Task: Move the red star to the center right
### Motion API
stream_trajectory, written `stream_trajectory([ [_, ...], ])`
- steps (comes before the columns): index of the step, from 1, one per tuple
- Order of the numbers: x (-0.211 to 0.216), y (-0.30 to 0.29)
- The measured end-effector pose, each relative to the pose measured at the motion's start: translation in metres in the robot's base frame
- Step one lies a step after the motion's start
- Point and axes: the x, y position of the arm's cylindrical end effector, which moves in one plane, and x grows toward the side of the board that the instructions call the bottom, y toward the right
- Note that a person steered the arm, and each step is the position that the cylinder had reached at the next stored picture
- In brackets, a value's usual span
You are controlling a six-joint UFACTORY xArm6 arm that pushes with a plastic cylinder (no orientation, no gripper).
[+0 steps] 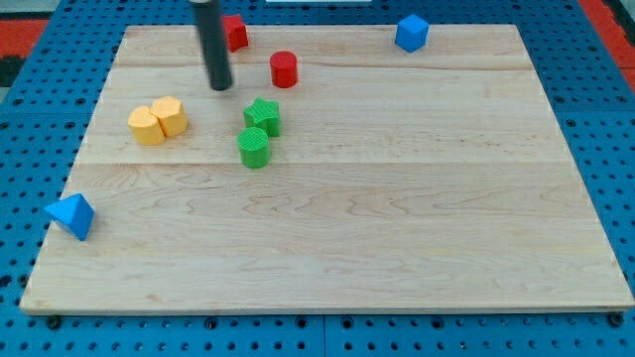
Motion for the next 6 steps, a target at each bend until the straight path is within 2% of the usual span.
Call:
stream_trajectory([
  [1,-0.066,-0.044],
  [2,-0.113,-0.033],
  [3,-0.112,0.036],
  [4,-0.076,0.154],
  [5,-0.014,0.2],
  [6,0.012,0.254],
])
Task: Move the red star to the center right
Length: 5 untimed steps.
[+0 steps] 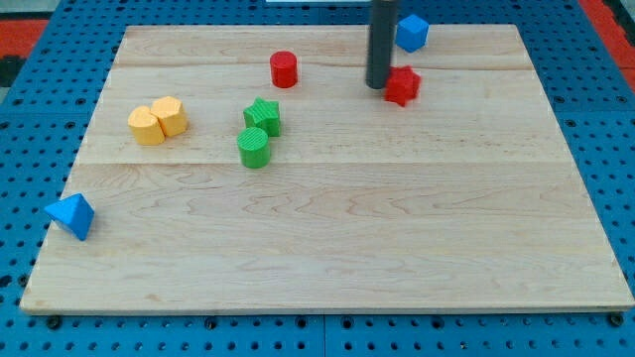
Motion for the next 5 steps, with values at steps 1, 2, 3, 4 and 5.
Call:
stream_trajectory([
  [1,0.013,0.038],
  [2,-0.003,0.041],
  [3,0.041,0.118],
  [4,0.039,0.069],
  [5,-0.019,0.026],
])
